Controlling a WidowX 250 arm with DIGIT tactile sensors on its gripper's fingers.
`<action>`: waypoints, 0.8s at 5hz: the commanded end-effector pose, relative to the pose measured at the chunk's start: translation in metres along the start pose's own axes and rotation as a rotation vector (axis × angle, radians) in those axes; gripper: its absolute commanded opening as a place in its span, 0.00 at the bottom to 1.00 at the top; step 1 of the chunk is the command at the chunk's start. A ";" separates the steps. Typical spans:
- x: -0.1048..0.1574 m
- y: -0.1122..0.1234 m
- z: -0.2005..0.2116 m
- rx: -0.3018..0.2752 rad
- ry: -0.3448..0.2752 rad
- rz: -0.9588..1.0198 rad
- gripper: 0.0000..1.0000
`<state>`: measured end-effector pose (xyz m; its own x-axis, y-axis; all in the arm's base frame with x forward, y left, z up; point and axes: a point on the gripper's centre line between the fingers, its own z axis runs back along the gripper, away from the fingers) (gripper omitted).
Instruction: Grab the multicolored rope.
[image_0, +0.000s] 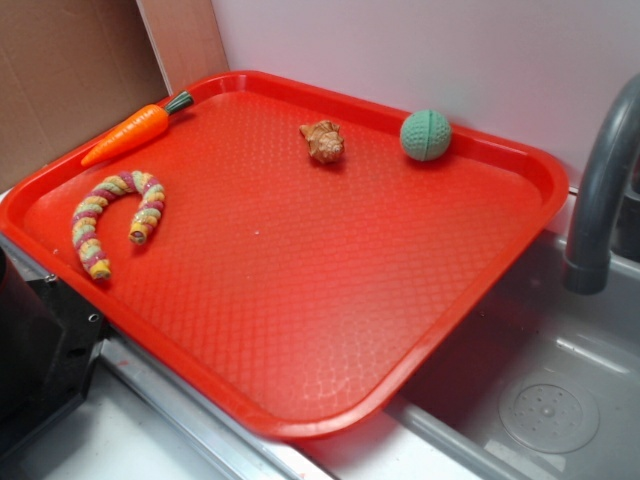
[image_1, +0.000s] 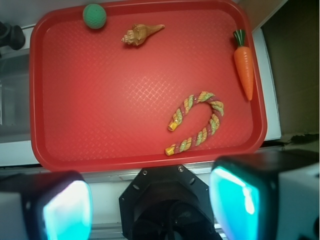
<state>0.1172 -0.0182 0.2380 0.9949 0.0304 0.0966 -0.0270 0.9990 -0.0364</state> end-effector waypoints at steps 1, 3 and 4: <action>0.000 0.000 0.000 0.000 0.000 0.000 1.00; 0.001 -0.022 0.026 -0.104 -0.029 -0.221 1.00; 0.001 -0.022 0.026 -0.104 -0.029 -0.221 1.00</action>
<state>0.1151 -0.0377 0.2567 0.9770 -0.1788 0.1166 0.1919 0.9748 -0.1135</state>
